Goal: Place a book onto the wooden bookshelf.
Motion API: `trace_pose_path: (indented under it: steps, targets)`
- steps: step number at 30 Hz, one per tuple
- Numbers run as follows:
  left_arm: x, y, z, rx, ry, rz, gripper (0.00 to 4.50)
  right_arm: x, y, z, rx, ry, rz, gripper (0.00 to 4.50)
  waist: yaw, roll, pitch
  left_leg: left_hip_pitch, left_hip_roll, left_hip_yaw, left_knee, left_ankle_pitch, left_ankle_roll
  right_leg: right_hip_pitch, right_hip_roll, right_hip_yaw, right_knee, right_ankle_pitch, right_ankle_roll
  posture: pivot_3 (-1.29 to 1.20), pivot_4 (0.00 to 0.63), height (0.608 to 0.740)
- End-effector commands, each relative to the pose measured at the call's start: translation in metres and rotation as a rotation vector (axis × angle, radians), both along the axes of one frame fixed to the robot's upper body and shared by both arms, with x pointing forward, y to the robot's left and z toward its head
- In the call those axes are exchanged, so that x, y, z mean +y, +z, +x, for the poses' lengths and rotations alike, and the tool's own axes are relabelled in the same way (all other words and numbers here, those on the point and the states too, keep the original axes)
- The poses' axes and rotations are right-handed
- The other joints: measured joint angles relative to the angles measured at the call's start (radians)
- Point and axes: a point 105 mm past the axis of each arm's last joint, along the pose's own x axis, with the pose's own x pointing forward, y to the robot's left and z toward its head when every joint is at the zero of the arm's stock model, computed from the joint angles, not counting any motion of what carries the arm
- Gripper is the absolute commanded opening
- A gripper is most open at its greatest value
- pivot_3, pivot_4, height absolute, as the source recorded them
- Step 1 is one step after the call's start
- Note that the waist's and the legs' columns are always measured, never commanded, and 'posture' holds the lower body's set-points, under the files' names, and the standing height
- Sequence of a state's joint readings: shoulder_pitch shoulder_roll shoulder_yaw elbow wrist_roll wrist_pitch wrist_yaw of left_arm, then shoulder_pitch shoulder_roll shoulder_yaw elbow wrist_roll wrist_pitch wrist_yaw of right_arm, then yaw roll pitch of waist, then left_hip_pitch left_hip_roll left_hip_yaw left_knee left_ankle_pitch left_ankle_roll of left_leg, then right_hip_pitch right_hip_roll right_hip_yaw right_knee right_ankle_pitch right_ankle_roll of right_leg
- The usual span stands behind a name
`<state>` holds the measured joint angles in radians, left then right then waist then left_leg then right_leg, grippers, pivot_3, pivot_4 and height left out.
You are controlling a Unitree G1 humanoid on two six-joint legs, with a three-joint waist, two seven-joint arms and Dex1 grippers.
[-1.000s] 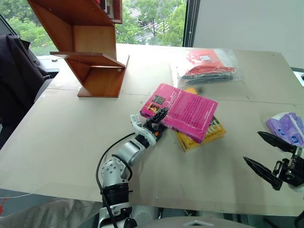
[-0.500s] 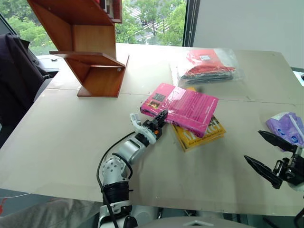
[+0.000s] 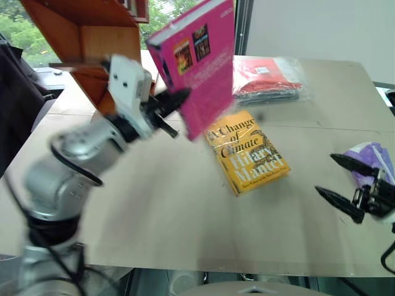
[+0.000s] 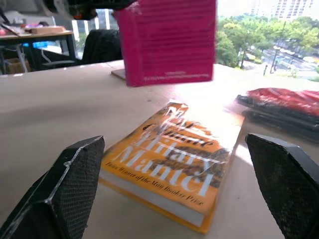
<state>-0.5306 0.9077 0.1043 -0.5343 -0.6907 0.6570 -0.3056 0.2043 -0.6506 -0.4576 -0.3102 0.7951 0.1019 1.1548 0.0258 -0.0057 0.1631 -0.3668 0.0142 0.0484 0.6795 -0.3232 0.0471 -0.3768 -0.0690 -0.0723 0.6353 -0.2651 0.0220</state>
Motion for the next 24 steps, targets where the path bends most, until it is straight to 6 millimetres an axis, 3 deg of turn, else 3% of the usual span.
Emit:
trace_pose_path:
  steps: [1,6,11,16,22,24]
  targets:
    - [0.022,0.052,-0.004,-0.325,0.16,0.286,0.33,-0.004,0.011,0.014,-0.025,0.057,0.021,4.5,-0.003,-0.001,0.003,0.0,0.0,0.0,0.0,0.0,0.0,0.0,0.0,0.0,0.001,0.0,0.0,0.0,0.15,0.74]
    - [0.026,0.084,-0.017,-0.592,0.303,0.656,0.33,-0.006,0.031,0.04,-0.089,0.104,0.029,4.5,-0.007,-0.003,0.007,-0.003,0.001,-0.002,-0.002,0.001,-0.002,-0.001,0.001,-0.003,-0.003,0.0,0.001,0.0,0.15,0.74]
    - [0.036,0.075,-0.017,-0.655,0.369,0.99,0.33,0.001,0.051,0.049,-0.129,0.206,0.083,4.5,-0.008,-0.002,0.008,-0.007,0.0,-0.003,-0.002,0.002,-0.002,-0.001,0.004,-0.009,-0.008,-0.001,0.003,0.0,0.15,0.74]
    - [0.064,0.07,-0.013,-0.594,0.448,1.128,0.33,0.008,0.061,0.05,-0.125,0.303,0.093,4.5,-0.007,-0.002,0.008,-0.013,0.001,-0.004,0.004,0.002,-0.002,-0.004,0.005,-0.014,-0.008,-0.002,0.004,0.0,0.15,0.74]
    - [0.08,0.085,-0.022,-0.594,0.574,1.113,0.33,0.009,0.066,0.053,-0.109,0.351,0.117,4.5,-0.007,-0.005,0.012,-0.014,0.002,-0.005,0.005,0.001,-0.002,-0.004,0.002,-0.015,-0.005,-0.001,0.005,0.0,0.15,0.74]
    - [0.091,0.072,-0.022,-0.501,0.59,1.129,0.33,0.009,0.064,0.055,-0.109,0.351,0.121,4.5,-0.009,-0.005,0.012,-0.014,0.002,-0.004,0.005,0.002,-0.002,-0.004,-0.001,-0.015,-0.003,-0.001,0.005,0.0,0.15,0.74]
